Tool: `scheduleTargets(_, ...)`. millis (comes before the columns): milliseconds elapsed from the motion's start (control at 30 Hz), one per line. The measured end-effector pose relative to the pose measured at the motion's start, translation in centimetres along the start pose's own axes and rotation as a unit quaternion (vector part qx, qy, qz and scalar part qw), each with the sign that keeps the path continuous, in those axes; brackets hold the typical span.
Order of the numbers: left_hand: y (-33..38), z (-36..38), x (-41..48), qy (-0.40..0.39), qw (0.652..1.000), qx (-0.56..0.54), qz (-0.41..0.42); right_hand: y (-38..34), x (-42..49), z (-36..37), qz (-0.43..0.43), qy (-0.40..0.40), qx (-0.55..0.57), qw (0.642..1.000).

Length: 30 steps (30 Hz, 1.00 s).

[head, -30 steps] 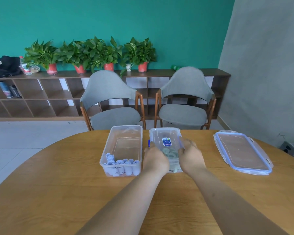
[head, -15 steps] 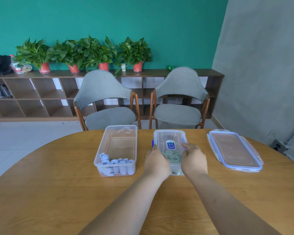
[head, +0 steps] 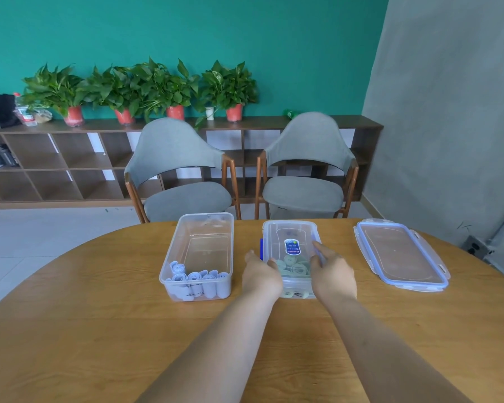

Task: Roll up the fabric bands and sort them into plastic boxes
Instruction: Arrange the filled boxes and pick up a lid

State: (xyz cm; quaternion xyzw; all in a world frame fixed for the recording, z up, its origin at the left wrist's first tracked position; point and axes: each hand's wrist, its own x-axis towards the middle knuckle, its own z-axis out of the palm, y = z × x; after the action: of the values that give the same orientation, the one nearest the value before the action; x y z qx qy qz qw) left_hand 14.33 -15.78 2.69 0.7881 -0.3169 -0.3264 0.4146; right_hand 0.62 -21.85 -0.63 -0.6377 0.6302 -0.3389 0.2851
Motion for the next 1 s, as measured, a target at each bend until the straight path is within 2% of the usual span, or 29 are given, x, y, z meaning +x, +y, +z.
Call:
scheduleTargets(167, 0.6, 0.0, 0.5, -0.005, 0.999, 0.025, -0.033, 0.2, 0.6, -0.1, 0.032, -0.013, 0.016, 0.999)
scheduleTargets(300, -0.1, 0.0, 1.7, 0.011, 1.000, 0.024, -0.014, 0.3, 0.9, -0.1, 0.033, -0.014, 0.005, 0.999)
scheduleTargets(467, 0.1, 0.1, 2.1, 0.027, 0.997, 0.075, 0.000, 0.3, 0.9, 0.1, 0.035, -0.006, -0.011, 0.999)
scheduleTargets(700, -0.4, 0.6, 1.6, 0.040, 0.995, 0.073, 0.063, 0.5, 1.1, 0.5, 0.031, 0.005, -0.022, 0.999)
scheduleTargets(800, -0.3, 0.4, 1.5, 0.037, 0.990, 0.104, 0.088, 0.5, 1.2, 0.5, 0.032, 0.009, -0.019, 0.999)
scheduleTargets(1000, 0.1, 0.4, 1.4, 0.022, 0.990, 0.115, 0.076, 0.5, 1.2, 0.3, 0.031, 0.010, 0.001, 0.999)
